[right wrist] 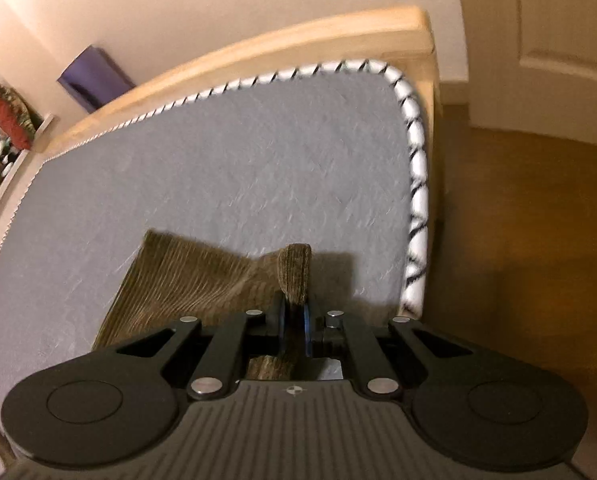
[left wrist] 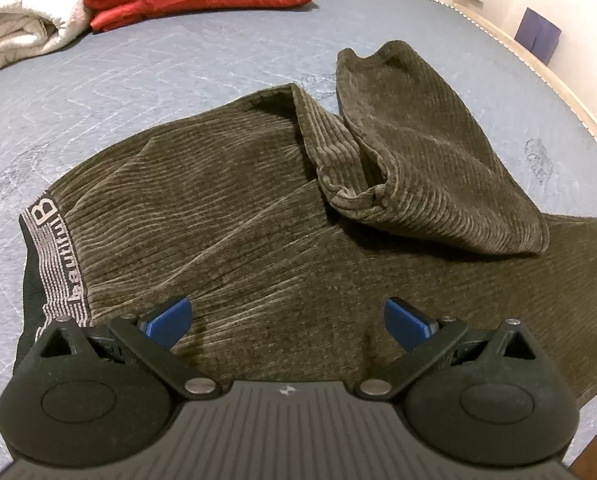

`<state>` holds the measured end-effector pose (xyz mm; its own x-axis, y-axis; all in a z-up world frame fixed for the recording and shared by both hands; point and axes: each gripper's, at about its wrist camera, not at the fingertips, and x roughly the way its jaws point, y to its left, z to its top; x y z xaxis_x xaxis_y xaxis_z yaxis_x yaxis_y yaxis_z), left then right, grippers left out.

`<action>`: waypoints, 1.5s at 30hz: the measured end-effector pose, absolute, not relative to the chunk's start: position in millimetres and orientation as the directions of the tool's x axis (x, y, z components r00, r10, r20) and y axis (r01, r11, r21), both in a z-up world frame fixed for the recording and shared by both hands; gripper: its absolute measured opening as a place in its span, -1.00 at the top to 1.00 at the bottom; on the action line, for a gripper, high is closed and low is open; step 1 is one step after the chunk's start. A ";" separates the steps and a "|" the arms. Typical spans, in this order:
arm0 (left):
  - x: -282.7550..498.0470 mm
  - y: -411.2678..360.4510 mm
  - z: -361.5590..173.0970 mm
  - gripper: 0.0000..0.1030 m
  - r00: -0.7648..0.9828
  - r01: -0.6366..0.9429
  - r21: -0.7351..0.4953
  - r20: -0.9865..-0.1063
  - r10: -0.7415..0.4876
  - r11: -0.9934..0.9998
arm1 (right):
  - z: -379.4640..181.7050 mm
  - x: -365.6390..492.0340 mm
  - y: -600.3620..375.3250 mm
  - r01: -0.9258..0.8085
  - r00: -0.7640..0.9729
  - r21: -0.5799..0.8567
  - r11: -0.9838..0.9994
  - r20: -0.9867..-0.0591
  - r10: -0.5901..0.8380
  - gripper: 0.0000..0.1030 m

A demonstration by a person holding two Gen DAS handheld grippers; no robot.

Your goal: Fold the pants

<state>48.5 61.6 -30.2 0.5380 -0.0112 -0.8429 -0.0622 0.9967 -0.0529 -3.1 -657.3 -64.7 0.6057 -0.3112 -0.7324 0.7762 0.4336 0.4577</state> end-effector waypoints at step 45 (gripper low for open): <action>37.8 94.6 -4.3 0.33 0.656 -0.067 -0.183 -0.749 -0.095 0.981 | 46.9 106.6 -399.5 0.134 0.916 0.246 0.960 -0.400 -0.025 -0.53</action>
